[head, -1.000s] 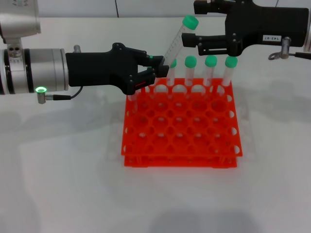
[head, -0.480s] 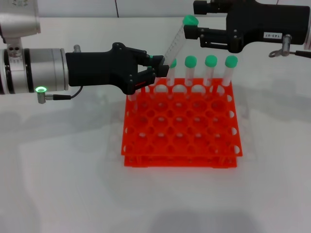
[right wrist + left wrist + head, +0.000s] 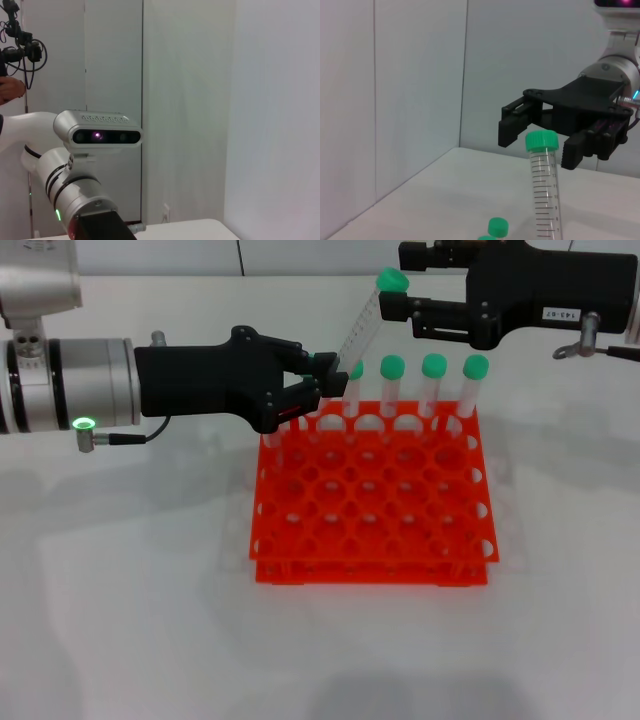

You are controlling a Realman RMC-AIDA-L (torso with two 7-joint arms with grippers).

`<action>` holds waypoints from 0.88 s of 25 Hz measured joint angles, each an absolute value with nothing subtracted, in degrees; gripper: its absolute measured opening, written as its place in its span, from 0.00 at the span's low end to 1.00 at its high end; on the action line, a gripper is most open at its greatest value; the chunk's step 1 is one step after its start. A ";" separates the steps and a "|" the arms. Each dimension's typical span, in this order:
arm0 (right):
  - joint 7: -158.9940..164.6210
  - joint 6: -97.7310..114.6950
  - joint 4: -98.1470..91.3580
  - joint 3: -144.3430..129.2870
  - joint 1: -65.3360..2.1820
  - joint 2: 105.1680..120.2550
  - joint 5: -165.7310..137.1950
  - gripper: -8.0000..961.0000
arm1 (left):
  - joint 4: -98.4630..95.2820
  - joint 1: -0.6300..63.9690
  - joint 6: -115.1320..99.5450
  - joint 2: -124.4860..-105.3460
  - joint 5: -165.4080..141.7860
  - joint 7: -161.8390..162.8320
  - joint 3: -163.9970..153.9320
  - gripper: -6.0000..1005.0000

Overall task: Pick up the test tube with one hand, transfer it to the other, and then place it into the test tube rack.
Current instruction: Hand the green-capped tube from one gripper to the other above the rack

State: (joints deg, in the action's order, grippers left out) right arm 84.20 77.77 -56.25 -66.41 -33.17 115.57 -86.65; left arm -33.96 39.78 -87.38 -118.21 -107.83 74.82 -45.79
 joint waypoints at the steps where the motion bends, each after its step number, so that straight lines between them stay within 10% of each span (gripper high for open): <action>1: 84.20 77.77 -56.24 -66.40 -33.14 115.57 -86.65 0.59 | -34.02 39.77 -87.48 -118.21 -107.80 74.80 -45.79 0.20; 22: 84.20 78.30 -56.25 -66.80 -33.31 115.57 -85.96 0.55 | -34.28 39.47 -87.90 -118.21 -107.74 74.72 -45.79 0.20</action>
State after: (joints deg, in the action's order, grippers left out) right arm 84.20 78.30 -56.25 -66.80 -33.31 115.57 -85.96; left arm -34.28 39.47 -87.90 -118.21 -107.74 74.72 -45.79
